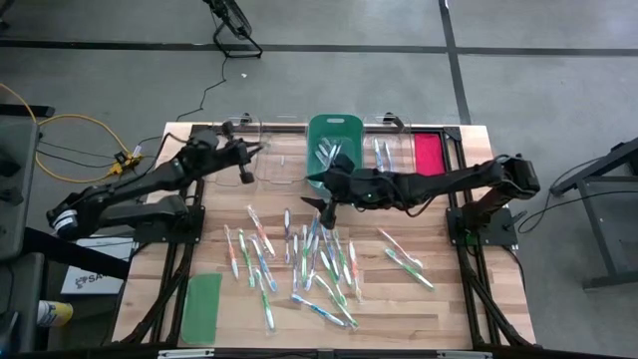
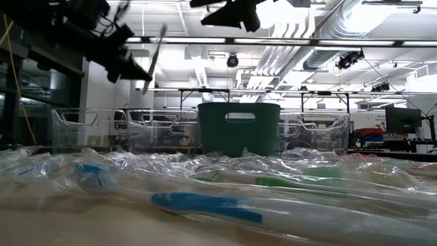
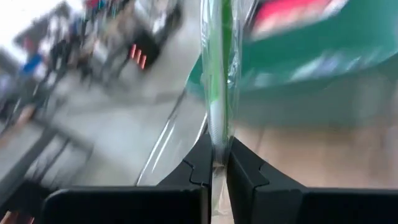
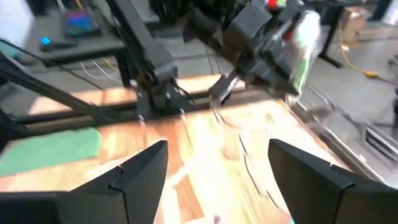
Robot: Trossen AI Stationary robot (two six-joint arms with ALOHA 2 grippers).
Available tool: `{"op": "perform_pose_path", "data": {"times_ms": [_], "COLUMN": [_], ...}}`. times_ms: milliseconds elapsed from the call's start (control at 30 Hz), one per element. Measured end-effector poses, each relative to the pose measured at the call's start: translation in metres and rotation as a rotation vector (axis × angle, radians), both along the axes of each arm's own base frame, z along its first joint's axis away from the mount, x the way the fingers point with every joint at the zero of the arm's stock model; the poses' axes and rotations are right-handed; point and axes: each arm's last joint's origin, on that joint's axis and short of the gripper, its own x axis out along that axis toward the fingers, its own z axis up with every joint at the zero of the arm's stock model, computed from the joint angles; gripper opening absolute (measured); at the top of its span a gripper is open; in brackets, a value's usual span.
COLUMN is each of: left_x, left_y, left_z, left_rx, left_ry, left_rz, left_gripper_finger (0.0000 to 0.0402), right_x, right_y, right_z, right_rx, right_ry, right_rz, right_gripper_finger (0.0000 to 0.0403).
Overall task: Pick & Place Toothbrushes
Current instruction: Put the green toothbrush into the left transparent bin
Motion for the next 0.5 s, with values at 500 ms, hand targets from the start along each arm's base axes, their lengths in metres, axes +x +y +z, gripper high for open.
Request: {"op": "perform_pose_path", "data": {"times_ms": [500], "left_x": [-0.014], "left_y": [0.017], "left_z": [0.007], "left_rx": [-0.323], "left_ry": [0.319], "left_rz": [0.57], "left_gripper_finger": [0.0026], "right_x": [-0.005], "right_y": [0.002], "right_z": [-0.01], "right_rx": [0.003], "right_ry": [0.09], "right_rz": [-0.148], "right_gripper_finger": [0.027]}}
